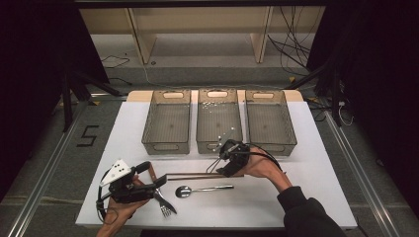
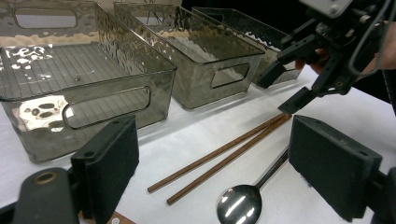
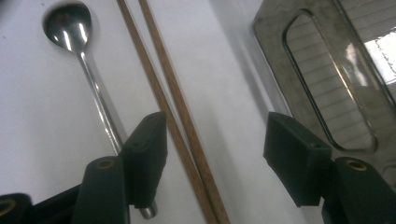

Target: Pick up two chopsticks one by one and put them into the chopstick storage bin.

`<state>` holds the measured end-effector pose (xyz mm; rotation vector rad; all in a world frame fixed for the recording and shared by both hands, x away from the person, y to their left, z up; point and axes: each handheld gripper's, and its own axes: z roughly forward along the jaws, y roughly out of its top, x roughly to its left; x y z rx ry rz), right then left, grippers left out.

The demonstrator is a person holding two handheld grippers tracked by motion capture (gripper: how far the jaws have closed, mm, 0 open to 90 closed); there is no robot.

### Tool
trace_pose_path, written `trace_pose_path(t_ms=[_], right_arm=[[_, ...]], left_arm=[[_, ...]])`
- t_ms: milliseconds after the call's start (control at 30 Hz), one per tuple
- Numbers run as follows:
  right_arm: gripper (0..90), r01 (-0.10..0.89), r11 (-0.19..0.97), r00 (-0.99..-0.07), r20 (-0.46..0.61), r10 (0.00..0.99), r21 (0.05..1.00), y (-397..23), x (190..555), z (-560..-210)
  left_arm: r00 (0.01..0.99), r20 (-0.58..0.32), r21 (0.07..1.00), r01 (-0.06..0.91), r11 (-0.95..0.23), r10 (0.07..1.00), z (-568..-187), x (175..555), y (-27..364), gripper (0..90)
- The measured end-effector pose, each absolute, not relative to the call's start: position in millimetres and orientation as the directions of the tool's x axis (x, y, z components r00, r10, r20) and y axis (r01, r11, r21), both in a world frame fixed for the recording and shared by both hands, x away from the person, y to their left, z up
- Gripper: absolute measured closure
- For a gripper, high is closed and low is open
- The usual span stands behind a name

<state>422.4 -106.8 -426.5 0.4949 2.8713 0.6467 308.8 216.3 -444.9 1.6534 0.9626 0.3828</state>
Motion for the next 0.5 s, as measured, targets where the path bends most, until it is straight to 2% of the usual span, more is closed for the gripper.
trace_pose_path(t_ms=[500], right_arm=[[52.6, 0.234, 0.915, -0.965, -0.039, 0.260, 0.328, -81.8, 443.6, -449.2]], left_arm=[[0.611, -0.228, 0.919, 0.392, -0.040, 0.758, -444.9, 309.0, 216.9, 15.7]])
